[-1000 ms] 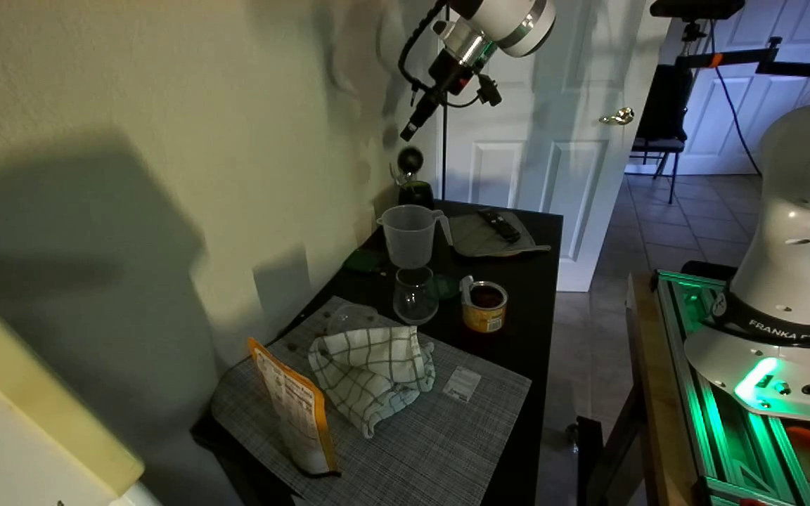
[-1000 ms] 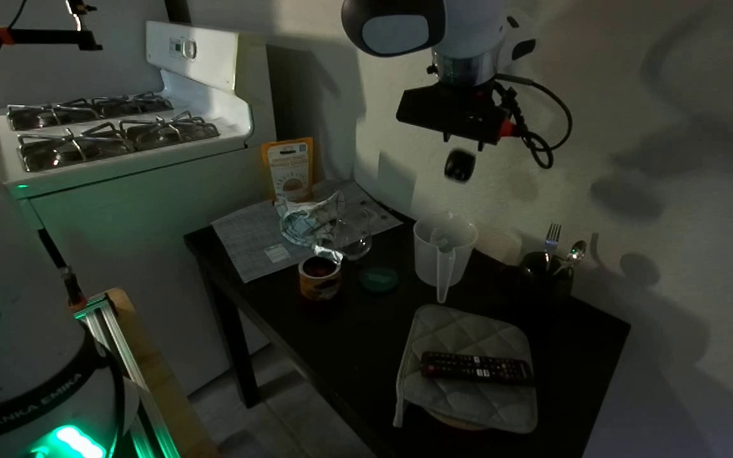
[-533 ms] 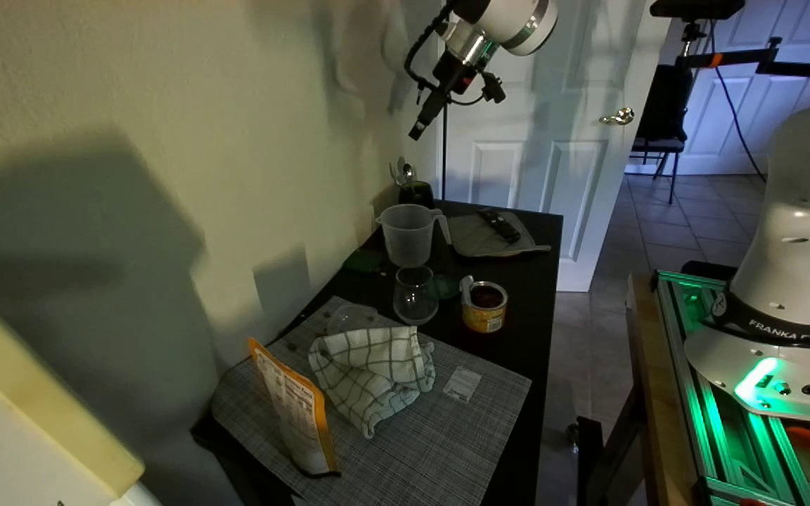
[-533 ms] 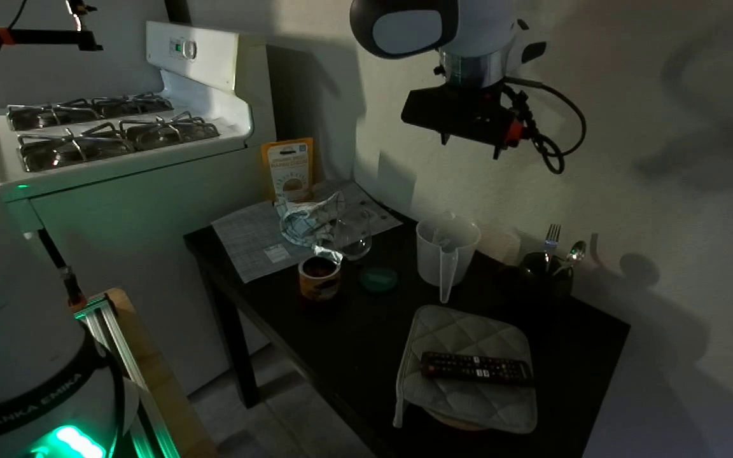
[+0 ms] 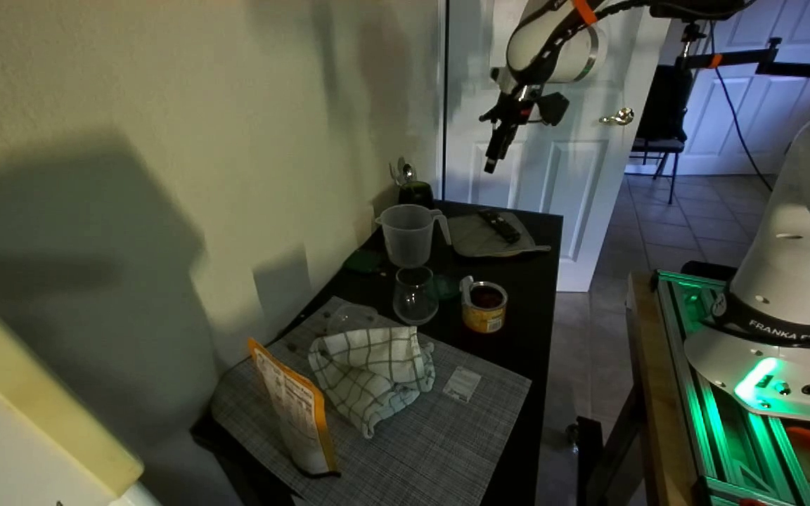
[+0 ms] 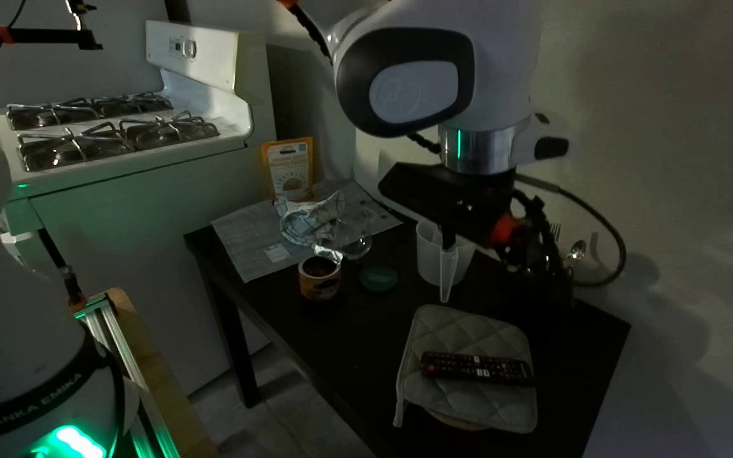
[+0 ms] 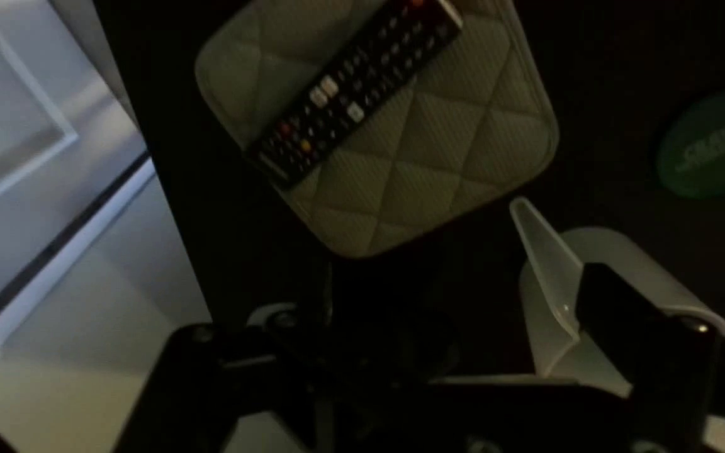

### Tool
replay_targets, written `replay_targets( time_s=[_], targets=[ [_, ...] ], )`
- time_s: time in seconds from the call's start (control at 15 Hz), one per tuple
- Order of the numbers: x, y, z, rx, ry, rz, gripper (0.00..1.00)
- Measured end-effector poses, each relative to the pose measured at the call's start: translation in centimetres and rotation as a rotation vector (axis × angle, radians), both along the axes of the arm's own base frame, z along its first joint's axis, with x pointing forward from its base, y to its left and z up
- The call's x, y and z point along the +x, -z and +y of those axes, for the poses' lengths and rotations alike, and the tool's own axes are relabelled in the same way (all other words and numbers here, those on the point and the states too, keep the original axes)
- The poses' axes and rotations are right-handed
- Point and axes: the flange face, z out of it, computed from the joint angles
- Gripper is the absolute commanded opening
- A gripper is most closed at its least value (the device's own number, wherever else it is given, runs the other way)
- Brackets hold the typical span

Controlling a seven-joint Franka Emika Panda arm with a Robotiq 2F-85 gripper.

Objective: Put the black object and black remote control in the clear jug.

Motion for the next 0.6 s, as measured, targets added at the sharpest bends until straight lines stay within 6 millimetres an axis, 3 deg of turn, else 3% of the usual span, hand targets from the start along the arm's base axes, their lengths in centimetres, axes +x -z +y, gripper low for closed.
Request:
replay_targets(
  time_s=[0.4, 0.6],
  targets=[
    [-5.1, 2.9, -5.7, 0.142, 0.301, 0.001, 1.0],
    [-5.1, 3.0, -5.9, 0.142, 0.305, 0.003, 1.0]
  ],
)
